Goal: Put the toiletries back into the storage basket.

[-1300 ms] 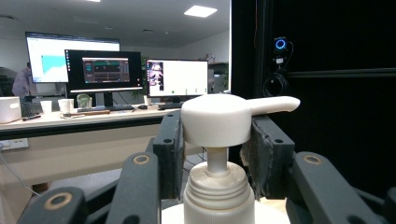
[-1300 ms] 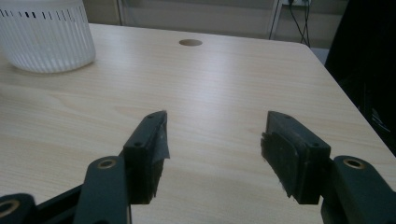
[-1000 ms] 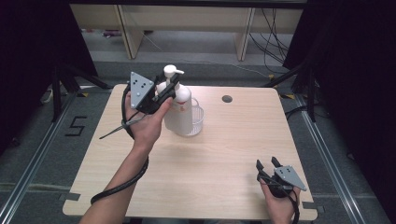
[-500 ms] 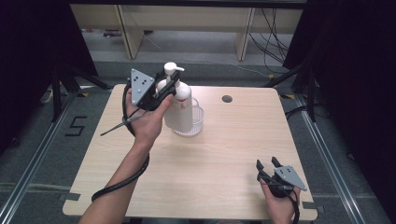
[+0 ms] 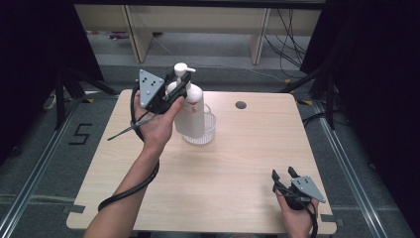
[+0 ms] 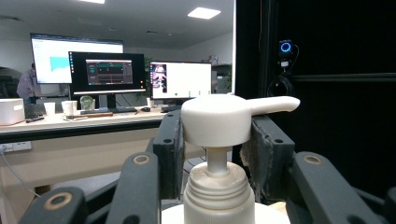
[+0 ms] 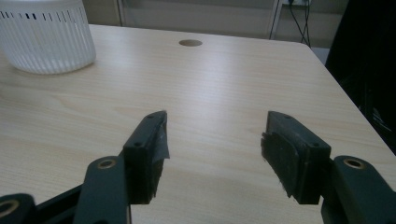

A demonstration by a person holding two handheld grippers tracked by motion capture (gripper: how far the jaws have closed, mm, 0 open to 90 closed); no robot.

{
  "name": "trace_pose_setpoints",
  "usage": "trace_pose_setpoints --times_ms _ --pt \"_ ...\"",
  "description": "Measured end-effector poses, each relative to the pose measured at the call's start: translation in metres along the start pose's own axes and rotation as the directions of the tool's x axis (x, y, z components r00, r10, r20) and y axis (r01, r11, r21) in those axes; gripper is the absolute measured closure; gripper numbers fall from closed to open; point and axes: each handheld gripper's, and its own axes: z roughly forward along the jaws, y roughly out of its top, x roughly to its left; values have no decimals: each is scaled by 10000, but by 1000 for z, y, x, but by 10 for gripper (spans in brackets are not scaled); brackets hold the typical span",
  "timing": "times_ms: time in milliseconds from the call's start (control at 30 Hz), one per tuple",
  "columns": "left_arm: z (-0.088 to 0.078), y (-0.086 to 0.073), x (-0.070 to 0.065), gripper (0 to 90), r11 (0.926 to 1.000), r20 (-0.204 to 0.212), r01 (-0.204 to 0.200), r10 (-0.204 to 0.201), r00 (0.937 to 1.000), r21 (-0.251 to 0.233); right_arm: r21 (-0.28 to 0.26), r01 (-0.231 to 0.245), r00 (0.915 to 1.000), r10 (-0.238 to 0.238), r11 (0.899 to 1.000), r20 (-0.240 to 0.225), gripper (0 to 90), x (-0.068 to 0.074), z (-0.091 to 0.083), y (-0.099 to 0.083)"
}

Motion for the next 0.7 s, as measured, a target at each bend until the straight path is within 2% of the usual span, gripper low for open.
trace_pose_setpoints --times_ms 300,367,400,467,533,700 --pt "4 3 0 589 10000 -24 -26 25 10000 -18 10 58 10000 -58 10000 -66 405 0 0 0" --pt "5 3 0 590 10000 -10 -28 28 10000 -50 -67 215 9998 -214 9997 37 405 -1 1 0" --pt "6 4 0 590 10000 -7 -6 6 10000 -73 -41 62 10000 -62 10000 25 405 0 1 0" --pt "7 4 0 589 10000 6 -16 16 10000 -68 -50 79 10000 -79 10000 28 405 0 1 0" --pt "9 5 -1 589 9999 8 -5 5 10000 -105 66 -232 9997 232 9997 54 405 2 0 0" --pt "12 6 -1 590 9999 22 -4 4 10000 -103 27 -113 9999 113 9999 57 405 1 0 0"
